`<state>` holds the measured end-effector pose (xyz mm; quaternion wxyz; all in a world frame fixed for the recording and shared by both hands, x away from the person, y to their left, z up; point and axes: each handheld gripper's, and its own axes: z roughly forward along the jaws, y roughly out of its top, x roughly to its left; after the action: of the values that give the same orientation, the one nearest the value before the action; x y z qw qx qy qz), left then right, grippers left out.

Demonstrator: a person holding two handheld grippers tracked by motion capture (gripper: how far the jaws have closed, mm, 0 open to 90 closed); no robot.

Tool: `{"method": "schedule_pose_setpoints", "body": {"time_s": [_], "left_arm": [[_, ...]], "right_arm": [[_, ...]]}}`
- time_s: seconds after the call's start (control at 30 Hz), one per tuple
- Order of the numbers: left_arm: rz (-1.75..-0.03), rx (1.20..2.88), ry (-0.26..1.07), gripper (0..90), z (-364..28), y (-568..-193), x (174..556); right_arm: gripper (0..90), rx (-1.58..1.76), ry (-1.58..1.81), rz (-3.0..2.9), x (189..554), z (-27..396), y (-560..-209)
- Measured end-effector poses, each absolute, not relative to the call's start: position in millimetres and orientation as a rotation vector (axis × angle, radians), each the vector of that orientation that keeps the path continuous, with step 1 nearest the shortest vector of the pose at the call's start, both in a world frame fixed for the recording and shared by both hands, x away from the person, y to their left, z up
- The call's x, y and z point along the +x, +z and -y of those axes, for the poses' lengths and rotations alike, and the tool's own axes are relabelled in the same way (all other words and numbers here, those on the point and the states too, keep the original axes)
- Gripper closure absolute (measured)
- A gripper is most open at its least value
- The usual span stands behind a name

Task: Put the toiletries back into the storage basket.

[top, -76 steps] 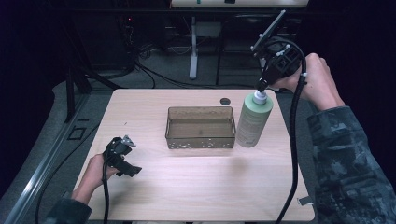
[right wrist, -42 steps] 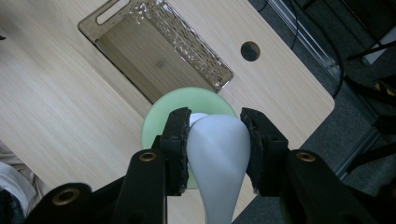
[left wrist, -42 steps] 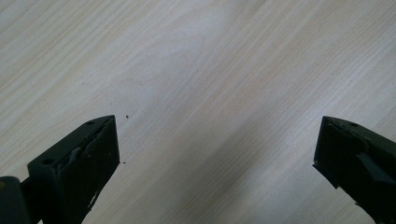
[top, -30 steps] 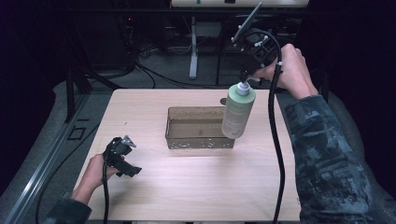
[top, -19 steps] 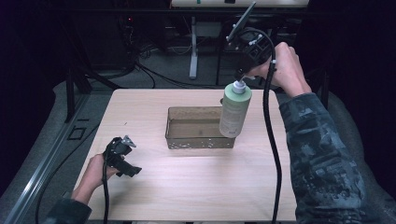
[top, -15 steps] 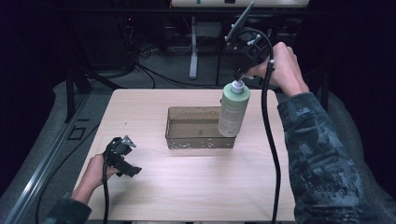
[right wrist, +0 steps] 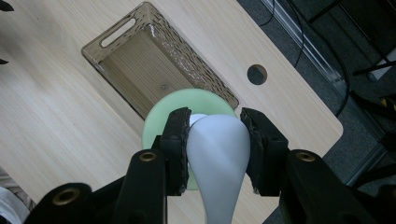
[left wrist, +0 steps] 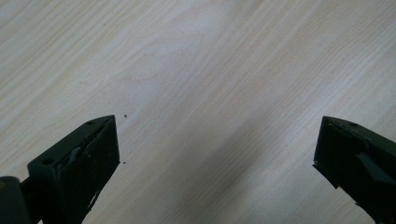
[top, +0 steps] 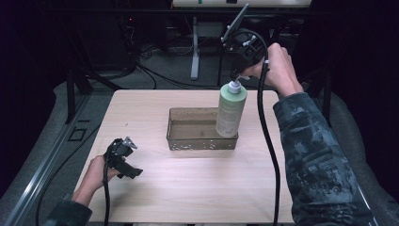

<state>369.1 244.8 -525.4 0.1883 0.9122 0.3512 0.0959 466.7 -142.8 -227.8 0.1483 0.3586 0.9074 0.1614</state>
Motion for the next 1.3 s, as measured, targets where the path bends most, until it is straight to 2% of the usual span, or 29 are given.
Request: {"method": "schedule_pose_setpoints", "body": {"time_s": [1.3], "left_arm": [[-0.987, 2.563, 0.268, 0.1, -245, -525, 369]], "right_arm": [[63.3, 1.071, 0.488, -2.624, 487, 132, -251]]}}
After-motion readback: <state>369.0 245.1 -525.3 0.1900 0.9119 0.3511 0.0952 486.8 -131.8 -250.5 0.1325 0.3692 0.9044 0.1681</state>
